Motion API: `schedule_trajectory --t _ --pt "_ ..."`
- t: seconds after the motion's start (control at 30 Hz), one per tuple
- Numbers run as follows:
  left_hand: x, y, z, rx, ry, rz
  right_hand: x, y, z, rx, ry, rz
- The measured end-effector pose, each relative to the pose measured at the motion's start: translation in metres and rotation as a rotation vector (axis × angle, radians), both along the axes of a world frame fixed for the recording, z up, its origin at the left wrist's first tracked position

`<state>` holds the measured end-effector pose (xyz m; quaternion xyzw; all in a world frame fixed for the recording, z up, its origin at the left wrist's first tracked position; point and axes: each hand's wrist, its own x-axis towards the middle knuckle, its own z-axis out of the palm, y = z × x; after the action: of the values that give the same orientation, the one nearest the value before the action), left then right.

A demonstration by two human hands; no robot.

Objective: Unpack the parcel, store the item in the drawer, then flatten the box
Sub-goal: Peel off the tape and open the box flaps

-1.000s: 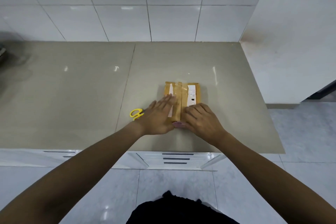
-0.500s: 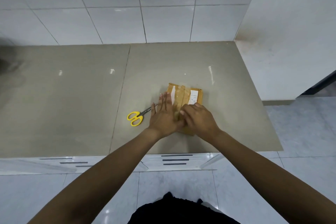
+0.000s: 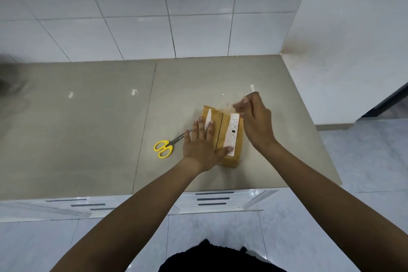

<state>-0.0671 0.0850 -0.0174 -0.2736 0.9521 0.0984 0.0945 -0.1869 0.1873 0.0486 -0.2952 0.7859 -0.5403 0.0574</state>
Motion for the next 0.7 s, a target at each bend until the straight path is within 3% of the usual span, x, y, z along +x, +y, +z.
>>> schedule_trajectory --t 0.2,0.4,0.53,0.63,0.7 --pt "-0.003 0.000 0.007 -0.006 -0.090 -0.007 -0.027 0.013 0.016 -0.225 -0.172 -0.169" --pt "-0.003 0.000 0.011 0.010 -0.130 -0.010 -0.063 0.048 0.014 -0.261 -0.208 -0.362" --pt "-0.003 0.001 0.013 0.003 -0.135 -0.020 -0.081 0.070 -0.007 0.069 0.070 -0.293" --pt "-0.004 0.001 0.012 0.007 -0.119 -0.019 -0.073 0.077 -0.040 0.404 0.255 -0.039" --pt "-0.003 0.001 0.011 0.003 -0.120 -0.018 -0.059 0.078 -0.061 0.543 0.242 0.148"
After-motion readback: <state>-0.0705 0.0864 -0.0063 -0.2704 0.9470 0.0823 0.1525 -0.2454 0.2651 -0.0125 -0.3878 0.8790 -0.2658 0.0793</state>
